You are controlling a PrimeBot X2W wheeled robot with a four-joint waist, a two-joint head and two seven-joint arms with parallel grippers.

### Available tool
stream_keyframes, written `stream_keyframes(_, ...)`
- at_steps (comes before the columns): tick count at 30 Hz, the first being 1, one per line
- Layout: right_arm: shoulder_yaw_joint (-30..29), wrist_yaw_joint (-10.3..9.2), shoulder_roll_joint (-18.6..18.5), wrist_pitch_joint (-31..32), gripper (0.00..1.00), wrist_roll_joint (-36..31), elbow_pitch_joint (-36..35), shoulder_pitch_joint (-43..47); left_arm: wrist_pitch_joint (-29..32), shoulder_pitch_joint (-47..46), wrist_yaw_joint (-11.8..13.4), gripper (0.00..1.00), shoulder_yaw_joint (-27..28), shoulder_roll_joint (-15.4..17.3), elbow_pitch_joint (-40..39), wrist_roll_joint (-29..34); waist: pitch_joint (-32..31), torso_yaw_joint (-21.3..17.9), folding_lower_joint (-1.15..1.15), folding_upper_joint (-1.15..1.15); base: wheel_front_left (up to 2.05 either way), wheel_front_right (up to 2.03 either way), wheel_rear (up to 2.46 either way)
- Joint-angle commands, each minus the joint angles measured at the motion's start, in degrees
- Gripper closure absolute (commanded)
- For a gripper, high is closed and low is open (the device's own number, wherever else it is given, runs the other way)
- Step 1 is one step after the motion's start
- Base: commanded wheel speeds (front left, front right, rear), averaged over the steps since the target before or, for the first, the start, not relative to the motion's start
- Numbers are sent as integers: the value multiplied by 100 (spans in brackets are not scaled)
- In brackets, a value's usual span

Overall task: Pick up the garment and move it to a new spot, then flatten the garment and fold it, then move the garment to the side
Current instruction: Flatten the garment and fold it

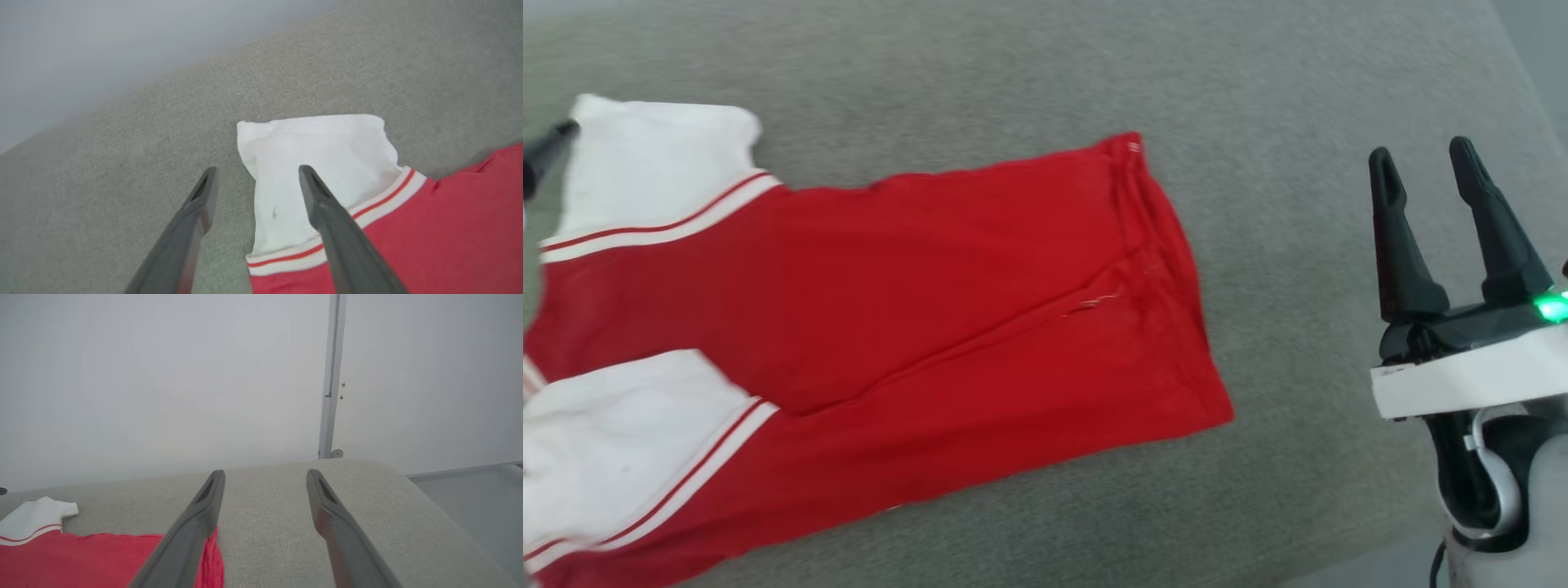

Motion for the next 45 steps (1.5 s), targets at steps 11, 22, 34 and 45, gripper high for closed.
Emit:
stream_keyframes(11, 321, -2, 66, -265, 0, 189, 386, -122, 313, -586, -62, 0, -73, -412, 1269, 183, 550, -379, 0, 0, 0, 0, 0)
stream_keyframes(22, 1061, -2, -226, 1216, 0, 488, 1355, -1575, 974, -924, -182, 100, -280, -1207, 2010, 53, 924, -72, 0, 0, 0, 0, 0)
stream_keyframes(34, 2067, -3, -595, 3645, 0, 642, 3551, -3635, 763, -1514, -431, 100, -392, -1931, 2386, 255, 1113, 376, 0, 0, 0, 0, 0)
stream_keyframes(45, 2263, -3, -662, 4808, 100, 797, 4093, -3999, 387, -1718, -665, 100, -394, -2269, 2697, 261, 997, 651, 0, 0, 0, 0, 0)
